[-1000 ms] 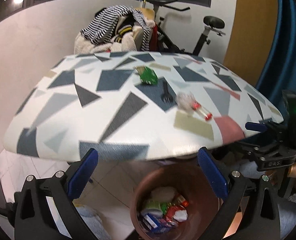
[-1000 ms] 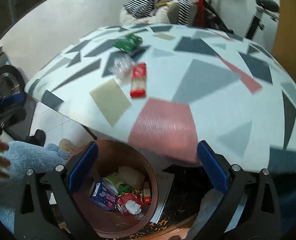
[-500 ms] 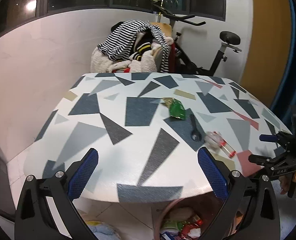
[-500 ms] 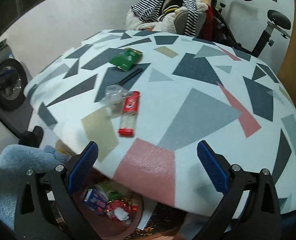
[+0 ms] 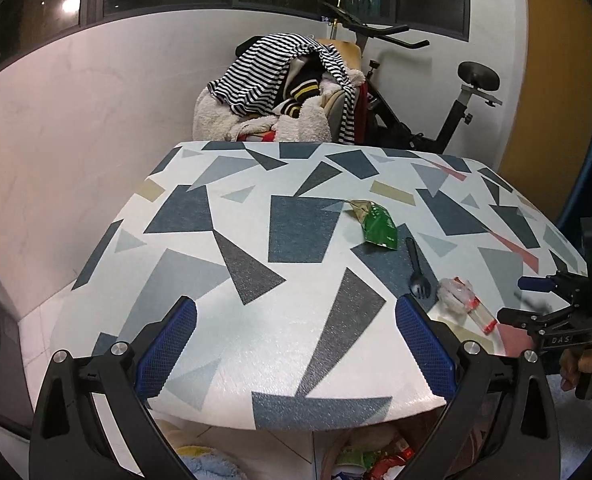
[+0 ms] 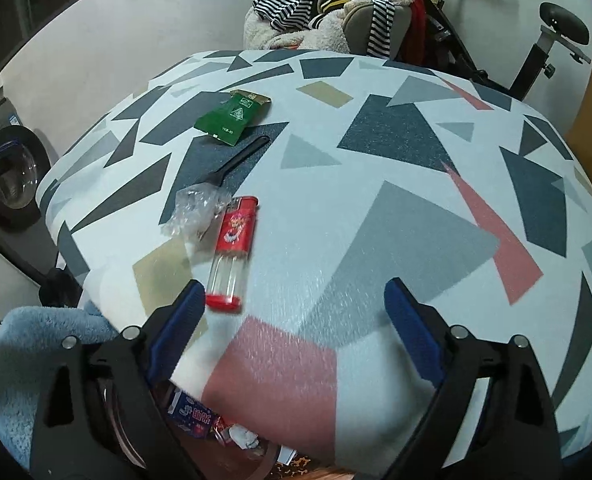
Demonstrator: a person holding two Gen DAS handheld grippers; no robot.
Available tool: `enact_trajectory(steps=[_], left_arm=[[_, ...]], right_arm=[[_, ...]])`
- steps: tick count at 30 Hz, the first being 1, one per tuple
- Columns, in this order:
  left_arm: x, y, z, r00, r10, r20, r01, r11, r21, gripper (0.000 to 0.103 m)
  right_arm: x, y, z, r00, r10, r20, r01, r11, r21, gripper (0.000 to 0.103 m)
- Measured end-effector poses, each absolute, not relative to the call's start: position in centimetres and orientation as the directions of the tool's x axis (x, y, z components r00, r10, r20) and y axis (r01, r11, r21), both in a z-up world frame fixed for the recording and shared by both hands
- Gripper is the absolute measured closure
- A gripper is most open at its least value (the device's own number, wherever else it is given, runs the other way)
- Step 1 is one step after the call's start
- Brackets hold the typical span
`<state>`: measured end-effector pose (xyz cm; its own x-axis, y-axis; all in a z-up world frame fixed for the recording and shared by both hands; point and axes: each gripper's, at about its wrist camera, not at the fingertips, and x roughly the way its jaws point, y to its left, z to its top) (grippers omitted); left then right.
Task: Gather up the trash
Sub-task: 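Raise both tools back toward the red lighter and clear wrapper on the table, then grasp the green snack packet with the left tool while the right tool grasps the red lighter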
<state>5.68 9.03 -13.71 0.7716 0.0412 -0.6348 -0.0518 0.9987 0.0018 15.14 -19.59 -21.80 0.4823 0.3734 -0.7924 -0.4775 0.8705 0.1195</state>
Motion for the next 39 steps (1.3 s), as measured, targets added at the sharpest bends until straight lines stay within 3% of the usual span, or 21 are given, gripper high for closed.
enact_trajectory(steps=[5,13,15,17,24,33,39], left_arm=[[6.5,9.6,-14.5,0.767,0.039,-0.641,-0.06,0.998,-0.012,0.006],[7.3,10.6,-15.8,0.748,-0.013,-0.663,-0.07,0.993,-0.099,0.006],[7.5,10.7,-16.0,0.746,-0.023,-0.665,-0.068,0.992,-0.11,0.009],[7.8,10.7,-16.3,0.741,-0.037,-0.67,-0.059,0.991,-0.121,0.013],[9.7,9.7,-17.0,0.718,-0.126,-0.684,-0.007,0.982,-0.189,0.027],[19.1,6.6,-17.5,0.677,-0.249,-0.693,0.02,0.947,-0.321,0.028],[25.7,3.5,-19.9,0.62,-0.241,-0.747,0.036,0.96,-0.279,0.028]], right_arm=[[16.4,-18.2,-22.2,0.449,0.393,-0.802,-0.493,0.858,0.144,0.029],[16.2,-15.1,-22.7,0.46,0.353,-0.815,-0.562,0.826,0.041,0.044],[16.2,-15.2,-22.7,0.459,0.369,-0.809,-0.566,0.822,0.054,0.054],[16.3,-15.4,-22.6,0.454,0.38,-0.806,-0.564,0.823,0.07,0.077],[16.6,-17.2,-21.6,0.522,0.379,-0.764,-0.505,0.859,0.081,0.077],[18.4,-19.4,-20.8,0.555,0.377,-0.742,-0.451,0.885,0.112,0.077],[18.4,-21.0,-20.7,0.551,0.366,-0.75,-0.443,0.89,0.109,0.077]])
